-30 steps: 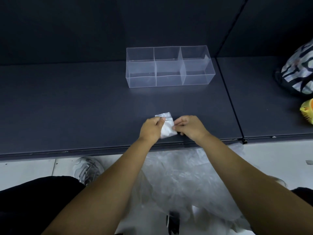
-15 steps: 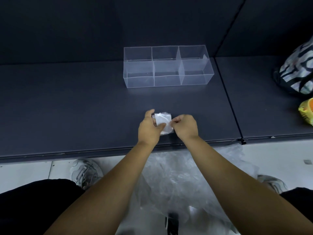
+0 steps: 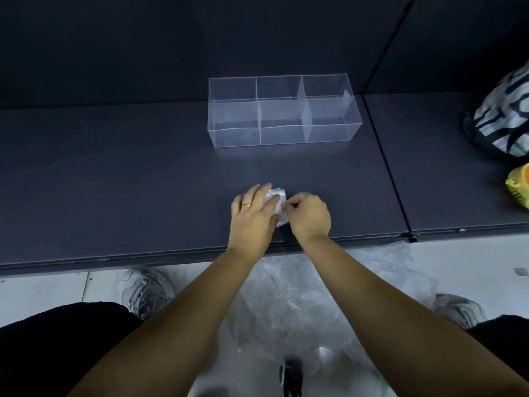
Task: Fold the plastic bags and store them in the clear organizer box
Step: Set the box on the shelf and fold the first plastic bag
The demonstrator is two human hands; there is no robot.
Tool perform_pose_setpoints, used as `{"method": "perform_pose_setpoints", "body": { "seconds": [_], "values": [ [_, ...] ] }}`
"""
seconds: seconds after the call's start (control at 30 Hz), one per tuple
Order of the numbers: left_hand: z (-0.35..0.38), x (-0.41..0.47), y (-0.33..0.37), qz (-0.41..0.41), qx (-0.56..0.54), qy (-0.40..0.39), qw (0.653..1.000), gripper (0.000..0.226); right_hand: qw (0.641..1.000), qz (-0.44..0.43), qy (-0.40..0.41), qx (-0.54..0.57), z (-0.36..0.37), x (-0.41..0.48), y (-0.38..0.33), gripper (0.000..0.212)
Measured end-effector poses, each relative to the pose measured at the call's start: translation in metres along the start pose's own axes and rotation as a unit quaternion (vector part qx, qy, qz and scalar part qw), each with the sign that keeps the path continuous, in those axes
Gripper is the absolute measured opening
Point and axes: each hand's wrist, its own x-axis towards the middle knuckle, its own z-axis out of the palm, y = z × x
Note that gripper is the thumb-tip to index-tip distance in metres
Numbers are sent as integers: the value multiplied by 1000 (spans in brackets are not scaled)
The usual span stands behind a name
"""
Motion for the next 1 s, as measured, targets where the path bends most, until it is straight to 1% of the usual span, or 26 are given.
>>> {"method": "perform_pose_setpoints", "body": {
  "seconds": [0.07, 0.1, 0.23, 0.3, 0.4, 0.5, 0.57, 0.67, 0.73, 0.8, 0.87, 0.9, 0.93, 1.0],
  "values": [
    [7, -5, -11, -5, 37, -89, 995, 51, 1000, -9, 7, 23, 1, -3, 2, 13],
    [9, -6, -17, -16, 53, -114, 992, 58, 999, -17, 15, 30, 2, -6, 4, 15],
    [11, -4, -25, -33, 79, -157, 984, 81, 993, -74, 85, -30, 14, -20, 22, 33],
    [10, -2, -26, -32, 89, -173, 980, 86, 991, -83, 99, -42, 17, -23, 28, 34],
    [9, -2, -28, -41, 90, -194, 976, 88, 990, -88, 106, -38, 17, -24, 30, 22],
    [9, -3, -25, -56, 91, -193, 975, 88, 989, -82, 117, -39, 16, -26, 28, 12],
    [9, -6, -22, -74, 86, -188, 976, 89, 991, -62, 112, -44, 17, -27, 25, 13],
    [7, -13, -10, -110, 72, -180, 975, 91, 996, -13, 81, -39, 18, -27, 15, 19],
    [6, -18, 0, -130, 62, -173, 974, 89, 998, 5, 68, -13, 15, -26, 9, 15],
    [3, -20, 6, -154, 11, -167, 974, 85, 996, 8, 47, 71, 7, -24, 5, 10],
    [-5, -13, 8, -208, -123, -138, 961, 83, 981, 5, 7, 193, -6, -21, 3, 13],
    [-12, -6, 6, -237, -205, -122, 942, 83, 970, -4, -13, 242, -16, -18, 1, 17],
    [-20, 3, 4, -258, -291, -119, 913, 84, 961, -21, -33, 273, -26, -16, 1, 22],
    [-37, 21, 1, -267, -436, -155, 845, 88, 953, -62, -78, 286, -50, -11, -1, 27]
  ]
}}
